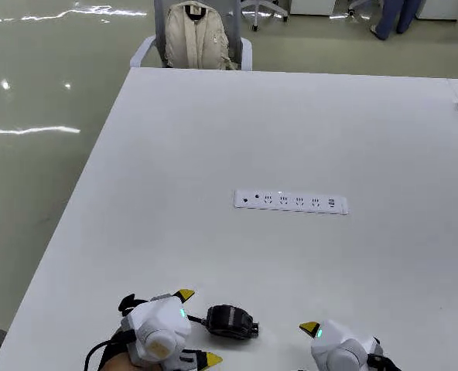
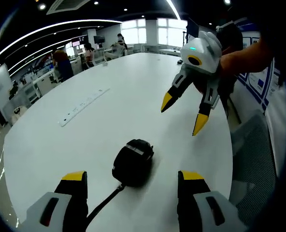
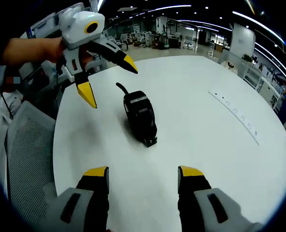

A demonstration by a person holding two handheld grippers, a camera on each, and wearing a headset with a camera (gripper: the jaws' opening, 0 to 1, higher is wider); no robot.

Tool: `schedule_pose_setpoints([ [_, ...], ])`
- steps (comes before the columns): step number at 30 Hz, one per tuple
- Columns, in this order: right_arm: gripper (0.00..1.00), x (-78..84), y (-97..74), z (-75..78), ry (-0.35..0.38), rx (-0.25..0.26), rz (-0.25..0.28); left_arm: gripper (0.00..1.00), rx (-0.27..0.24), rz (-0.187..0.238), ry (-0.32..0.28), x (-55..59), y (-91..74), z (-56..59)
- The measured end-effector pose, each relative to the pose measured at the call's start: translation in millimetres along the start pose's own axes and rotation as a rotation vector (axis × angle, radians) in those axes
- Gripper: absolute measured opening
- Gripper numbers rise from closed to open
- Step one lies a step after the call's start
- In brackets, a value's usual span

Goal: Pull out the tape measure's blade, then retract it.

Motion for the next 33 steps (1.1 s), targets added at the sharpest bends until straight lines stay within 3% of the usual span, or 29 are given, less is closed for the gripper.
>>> schedule_pose_setpoints([
  [16,0.53,-0.2,19.9,5.4,-0.055,-0.038,-0.02,0.69,0.055,-0.022,0.045,-2.4,16.3,-1.4],
  [33,0.48,-12.0,47.0,12.5,-0.132,-0.093,-0.031,0.64,0.106,-0.037,0.082,-6.3,35.7,-2.1],
])
Point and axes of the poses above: the centre of the closed fingertips' face, and the gripper's own axes: y roughly forward along the fingers, z roughly to its right, x roughly out of its underside, the point moved 9 cm from there along -y, roughly backward along the fingers, and after that the axes turned 4 degrees about z, right-handed, at the moved point
